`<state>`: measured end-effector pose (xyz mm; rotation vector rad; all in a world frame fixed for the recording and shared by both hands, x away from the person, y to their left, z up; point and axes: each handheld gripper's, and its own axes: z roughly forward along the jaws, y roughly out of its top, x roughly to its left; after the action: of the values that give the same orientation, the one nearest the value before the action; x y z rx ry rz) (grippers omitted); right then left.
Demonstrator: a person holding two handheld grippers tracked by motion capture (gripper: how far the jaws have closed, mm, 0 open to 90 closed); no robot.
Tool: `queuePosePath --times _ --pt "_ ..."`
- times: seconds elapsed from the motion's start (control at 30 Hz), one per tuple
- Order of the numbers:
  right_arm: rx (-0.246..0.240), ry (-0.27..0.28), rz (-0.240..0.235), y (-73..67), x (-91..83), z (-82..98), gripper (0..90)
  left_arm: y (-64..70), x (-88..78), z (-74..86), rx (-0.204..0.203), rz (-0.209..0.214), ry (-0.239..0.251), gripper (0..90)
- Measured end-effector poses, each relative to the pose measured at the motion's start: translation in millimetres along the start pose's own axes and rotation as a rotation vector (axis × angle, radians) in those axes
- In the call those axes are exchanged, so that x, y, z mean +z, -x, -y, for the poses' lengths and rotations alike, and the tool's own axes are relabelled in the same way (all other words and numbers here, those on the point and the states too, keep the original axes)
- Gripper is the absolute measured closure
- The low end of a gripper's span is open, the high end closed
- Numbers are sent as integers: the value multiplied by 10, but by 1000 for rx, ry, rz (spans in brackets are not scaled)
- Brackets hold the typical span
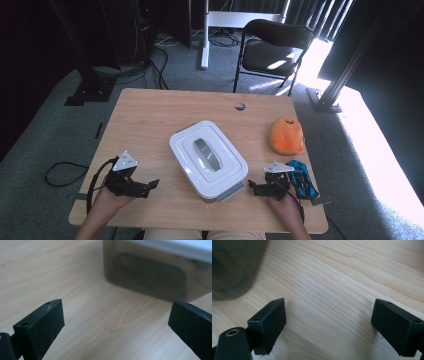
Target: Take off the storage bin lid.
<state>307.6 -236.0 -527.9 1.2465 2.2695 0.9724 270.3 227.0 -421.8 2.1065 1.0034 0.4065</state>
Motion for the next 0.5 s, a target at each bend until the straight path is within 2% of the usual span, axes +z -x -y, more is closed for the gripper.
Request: queuePosePath --times 0.17,0.33,0.47,0.5 --pt "1 0 0 0 0 0 122 146 10 -174 35 1 19 10" --pt "1 0 0 0 0 0 122 296 42 -353 69 35 46 10" --pt "1 0 0 0 0 0 122 404 111 -476 94 61 47 10" --pt "0 0 0 0 0 0 122 425 126 -492 95 56 46 10"
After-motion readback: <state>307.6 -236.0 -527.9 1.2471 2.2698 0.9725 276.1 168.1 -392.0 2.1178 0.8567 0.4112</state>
